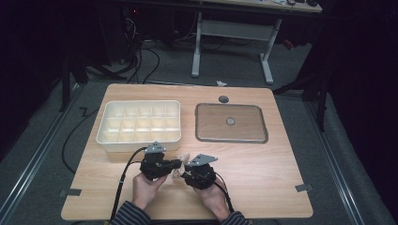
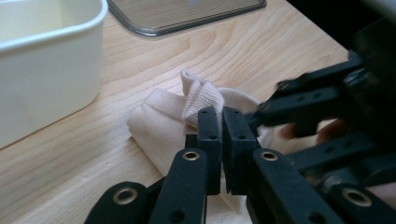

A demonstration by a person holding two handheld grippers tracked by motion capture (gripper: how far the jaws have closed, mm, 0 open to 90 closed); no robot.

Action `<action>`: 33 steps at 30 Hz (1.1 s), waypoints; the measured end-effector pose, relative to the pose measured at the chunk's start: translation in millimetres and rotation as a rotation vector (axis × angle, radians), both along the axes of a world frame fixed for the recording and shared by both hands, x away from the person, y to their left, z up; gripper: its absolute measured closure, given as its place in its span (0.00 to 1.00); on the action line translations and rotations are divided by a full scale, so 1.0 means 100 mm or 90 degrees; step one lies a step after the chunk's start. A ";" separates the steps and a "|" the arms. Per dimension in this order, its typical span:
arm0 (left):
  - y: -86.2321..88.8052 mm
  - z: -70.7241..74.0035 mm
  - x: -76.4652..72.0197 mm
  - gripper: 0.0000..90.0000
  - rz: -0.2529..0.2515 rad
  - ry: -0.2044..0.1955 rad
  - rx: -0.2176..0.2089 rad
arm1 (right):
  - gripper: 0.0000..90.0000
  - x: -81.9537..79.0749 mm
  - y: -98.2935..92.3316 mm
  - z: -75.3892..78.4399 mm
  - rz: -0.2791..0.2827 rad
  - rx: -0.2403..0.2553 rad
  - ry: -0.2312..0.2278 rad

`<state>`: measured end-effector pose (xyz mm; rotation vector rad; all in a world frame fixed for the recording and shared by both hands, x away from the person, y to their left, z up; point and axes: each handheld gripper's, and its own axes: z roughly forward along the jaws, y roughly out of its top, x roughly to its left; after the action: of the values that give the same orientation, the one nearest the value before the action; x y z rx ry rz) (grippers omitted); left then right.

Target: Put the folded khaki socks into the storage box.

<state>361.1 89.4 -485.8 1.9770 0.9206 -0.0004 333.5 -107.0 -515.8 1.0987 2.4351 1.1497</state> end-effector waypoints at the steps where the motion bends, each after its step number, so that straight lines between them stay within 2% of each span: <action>1: 0.00 0.00 0.00 0.97 0.000 0.000 0.000 | 0.76 0.00 0.00 0.00 0.000 0.000 0.000; 2: 0.00 0.01 0.00 0.97 0.001 -0.003 0.005 | 0.76 -0.03 -0.09 0.05 -0.015 0.007 -0.016; 3: 0.00 0.02 -0.01 0.97 0.003 -0.006 0.008 | 0.76 -0.03 -0.09 0.05 -0.015 0.007 -0.016; 4: 0.00 0.02 -0.01 0.97 0.005 -0.008 0.010 | 0.76 -0.04 -0.20 0.10 -0.034 0.014 -0.030; 5: 0.00 0.03 -0.02 0.97 0.006 -0.009 0.014 | 0.76 -0.04 -0.20 0.10 -0.034 0.014 -0.030; 9: -0.01 0.04 -0.02 0.97 0.008 -0.013 0.017 | 0.73 0.00 -0.44 0.16 -0.093 0.009 -0.042; 10: -0.01 0.04 -0.02 0.97 0.008 -0.013 0.017 | 0.73 0.00 -0.44 0.16 -0.093 0.009 -0.042; 11: -0.01 0.05 -0.02 0.97 0.008 -0.016 0.017 | 0.72 0.01 -0.54 0.17 -0.117 0.005 -0.044; 12: -0.01 0.05 -0.02 0.97 0.008 -0.016 0.017 | 0.72 0.01 -0.55 0.16 -0.122 0.004 -0.044; 15: -0.02 0.07 -0.04 0.97 0.009 -0.025 0.015 | 0.71 0.02 -0.63 0.13 -0.142 0.006 -0.032; 19: -0.04 0.09 -0.04 0.97 0.008 -0.029 0.021 | 0.72 0.02 -0.63 0.06 -0.135 0.010 -0.006; 23: -0.06 0.09 -0.06 0.97 0.007 -0.035 0.025 | 0.73 0.00 -0.60 0.02 -0.126 0.017 0.004; 26: -0.07 0.10 -0.07 0.97 0.002 -0.038 0.027 | 0.79 0.00 -0.57 0.00 -0.120 0.005 0.012; 27: -0.09 0.11 -0.08 0.97 -0.002 -0.044 0.027 | 0.86 0.03 -0.56 -0.03 -0.121 -0.002 0.023; 29: -0.10 0.11 -0.09 0.97 -0.004 -0.047 0.025 | 0.89 0.04 -0.56 -0.04 -0.121 -0.002 0.027; 30: -0.11 0.12 -0.10 0.97 -0.005 -0.049 0.027 | 0.94 0.05 -0.56 -0.05 -0.118 -0.001 0.029; 33: -0.13 0.11 -0.11 0.97 -0.008 -0.056 0.035 | 0.95 0.06 -0.56 -0.05 -0.115 0.003 0.029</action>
<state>349.6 76.7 -474.8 2.0176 0.8593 0.1039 339.5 -162.9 -521.0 1.3300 2.3105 1.0847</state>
